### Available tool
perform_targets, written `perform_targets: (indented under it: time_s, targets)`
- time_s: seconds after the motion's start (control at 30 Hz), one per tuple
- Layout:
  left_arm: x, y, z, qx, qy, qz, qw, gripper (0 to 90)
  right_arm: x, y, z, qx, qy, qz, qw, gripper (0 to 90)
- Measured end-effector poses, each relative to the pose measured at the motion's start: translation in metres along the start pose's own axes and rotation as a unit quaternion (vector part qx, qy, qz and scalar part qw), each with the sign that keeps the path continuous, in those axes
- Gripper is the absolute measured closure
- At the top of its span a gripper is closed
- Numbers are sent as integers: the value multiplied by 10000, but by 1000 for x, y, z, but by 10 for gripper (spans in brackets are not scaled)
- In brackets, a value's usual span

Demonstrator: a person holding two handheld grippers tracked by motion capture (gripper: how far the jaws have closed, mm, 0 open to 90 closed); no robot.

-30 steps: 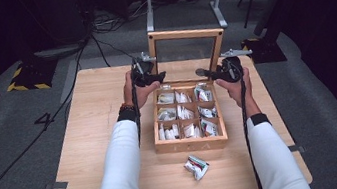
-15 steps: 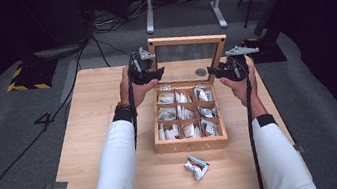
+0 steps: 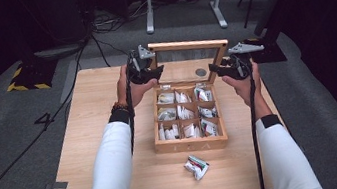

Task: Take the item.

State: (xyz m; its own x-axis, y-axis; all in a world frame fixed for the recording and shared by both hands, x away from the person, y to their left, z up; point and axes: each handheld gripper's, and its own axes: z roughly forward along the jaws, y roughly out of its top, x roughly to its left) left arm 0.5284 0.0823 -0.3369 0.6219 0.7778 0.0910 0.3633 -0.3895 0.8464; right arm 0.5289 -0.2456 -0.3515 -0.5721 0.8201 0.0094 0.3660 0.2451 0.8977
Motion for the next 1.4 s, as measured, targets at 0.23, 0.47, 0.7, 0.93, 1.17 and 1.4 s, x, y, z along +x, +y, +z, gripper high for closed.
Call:
perform_targets:
  time_s: [0.23,0.47,0.7,0.93,1.17,1.4]
  targets:
    - [-3,-2,-9,-24,-45,57,10000,550,4,2,-8,4,67,-68,10000,530]
    - [-11,-6,-17,83,-67,227,9997,550,9,0,-17,42,169,-144,9997,521]
    - [-18,-16,-26,65,-172,319,9993,549,14,-8,-26,78,308,-261,9992,505]
    - [-24,-27,-34,55,-259,399,9989,544,22,-16,-37,65,348,-326,9988,491]
    - [-29,-31,-49,96,-229,565,9981,572,30,-22,-51,-26,306,-369,9988,485]
    - [-36,-39,-54,198,-243,679,9972,564,37,-28,-60,80,336,-506,9981,475]
